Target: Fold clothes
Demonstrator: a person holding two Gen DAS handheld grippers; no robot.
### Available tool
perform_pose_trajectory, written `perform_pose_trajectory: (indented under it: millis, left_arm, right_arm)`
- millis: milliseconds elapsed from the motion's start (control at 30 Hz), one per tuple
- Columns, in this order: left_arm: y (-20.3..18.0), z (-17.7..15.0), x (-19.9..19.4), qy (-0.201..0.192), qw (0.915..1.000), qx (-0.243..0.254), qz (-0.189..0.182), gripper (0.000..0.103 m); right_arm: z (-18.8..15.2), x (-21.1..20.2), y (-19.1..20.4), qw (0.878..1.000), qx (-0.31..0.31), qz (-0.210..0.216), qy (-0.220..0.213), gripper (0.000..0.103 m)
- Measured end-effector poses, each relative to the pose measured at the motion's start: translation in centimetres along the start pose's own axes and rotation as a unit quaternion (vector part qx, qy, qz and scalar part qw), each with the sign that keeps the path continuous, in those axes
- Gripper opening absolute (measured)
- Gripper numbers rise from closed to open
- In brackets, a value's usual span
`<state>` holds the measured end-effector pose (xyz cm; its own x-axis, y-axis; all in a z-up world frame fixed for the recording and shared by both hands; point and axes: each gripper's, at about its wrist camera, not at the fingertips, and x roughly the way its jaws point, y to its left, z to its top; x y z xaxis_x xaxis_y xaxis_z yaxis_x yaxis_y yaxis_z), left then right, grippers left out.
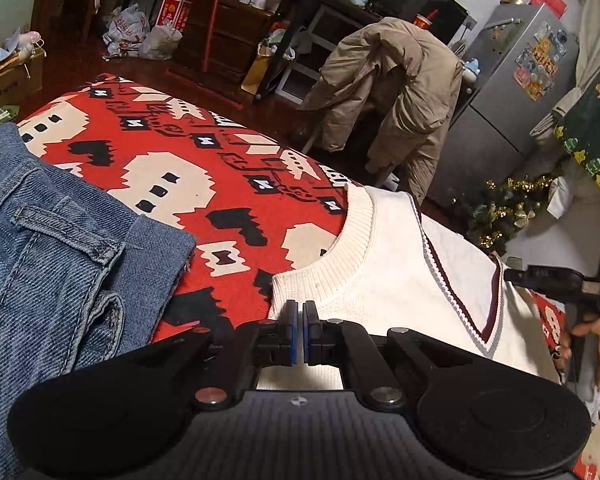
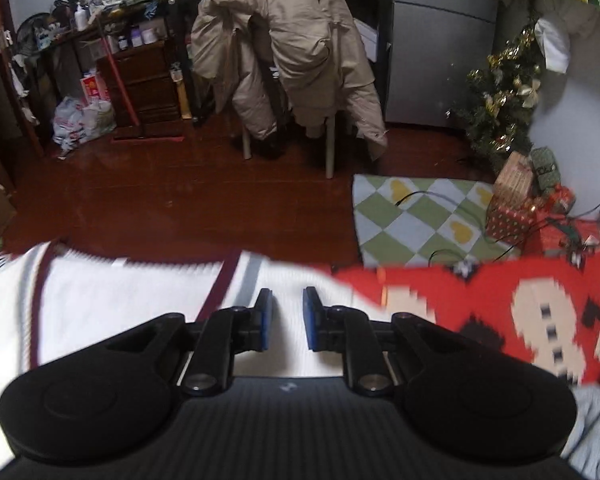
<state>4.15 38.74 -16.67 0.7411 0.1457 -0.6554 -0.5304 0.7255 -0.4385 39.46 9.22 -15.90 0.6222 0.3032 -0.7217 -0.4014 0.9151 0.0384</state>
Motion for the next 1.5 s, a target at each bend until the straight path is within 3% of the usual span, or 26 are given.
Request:
perform_pose_trajectory:
  millis: [133, 267, 333, 400, 500, 633, 700, 800, 933, 1100, 1300, 1500]
  left_arm:
    - [0.7, 0.1, 0.1, 0.000, 0.9997, -0.020, -0.015, 0.004]
    - [1.2, 0.3, 0.1, 0.005, 0.9988, -0.042, -0.024, 0.004]
    - [1.2, 0.3, 0.0, 0.007, 0.9986, -0.046, -0.025, 0.004]
    - [0.8, 0.3, 0.0, 0.010, 0.9993, -0.033, -0.018, 0.004]
    - [0.1, 0.2, -0.1, 0.014, 0.9998, -0.009, -0.007, 0.004]
    - [-0.2, 0.2, -0.1, 0.020, 0.9997, 0.010, 0.000, 0.004]
    - [-0.1, 0.4, -0.1, 0.029, 0.9996, 0.005, -0.001, 0.004]
    - [-0.4, 0.7, -0.1, 0.039, 0.9992, 0.003, -0.004, 0.004]
    - [-0.6, 0.8, 0.0, 0.049, 0.9987, 0.001, -0.009, 0.004]
    - [-0.5, 0.8, -0.1, 0.057, 0.9983, -0.002, -0.014, 0.004]
    - [-0.7, 0.9, -0.1, 0.069, 0.9976, -0.001, -0.010, 0.004]
    - [-1.2, 0.9, -0.2, 0.078, 0.9969, 0.006, -0.002, 0.009]
  right_arm:
    - [2.5, 1.2, -0.9, 1.000, 0.020, -0.010, 0.014, 0.022]
    - [3.7, -0.7, -2.3, 1.000, 0.020, -0.001, 0.014, 0.023]
    - [3.1, -1.6, -3.5, 0.999, 0.039, 0.019, 0.032, 0.019]
    - [2.1, -2.1, -4.4, 0.997, 0.047, 0.036, 0.050, 0.009]
    - [0.7, -1.3, -4.4, 0.998, 0.028, 0.013, 0.056, 0.007]
    - [1.6, -0.4, -4.3, 0.997, 0.055, -0.017, 0.043, 0.007]
    - [2.4, -0.5, -3.3, 0.998, 0.047, -0.018, 0.041, 0.012]
    - [2.9, -1.8, -0.4, 0.999, 0.018, 0.027, 0.037, 0.013]
    - [2.4, -2.9, 5.0, 0.993, -0.023, 0.095, 0.068, 0.013]
    - [0.8, -2.1, 10.2, 0.986, -0.051, 0.105, 0.121, 0.013]
    - [0.2, -2.3, 12.0, 0.985, -0.030, 0.095, 0.138, 0.020]
    - [-0.3, -3.3, 14.4, 0.982, -0.058, 0.096, 0.151, 0.023]
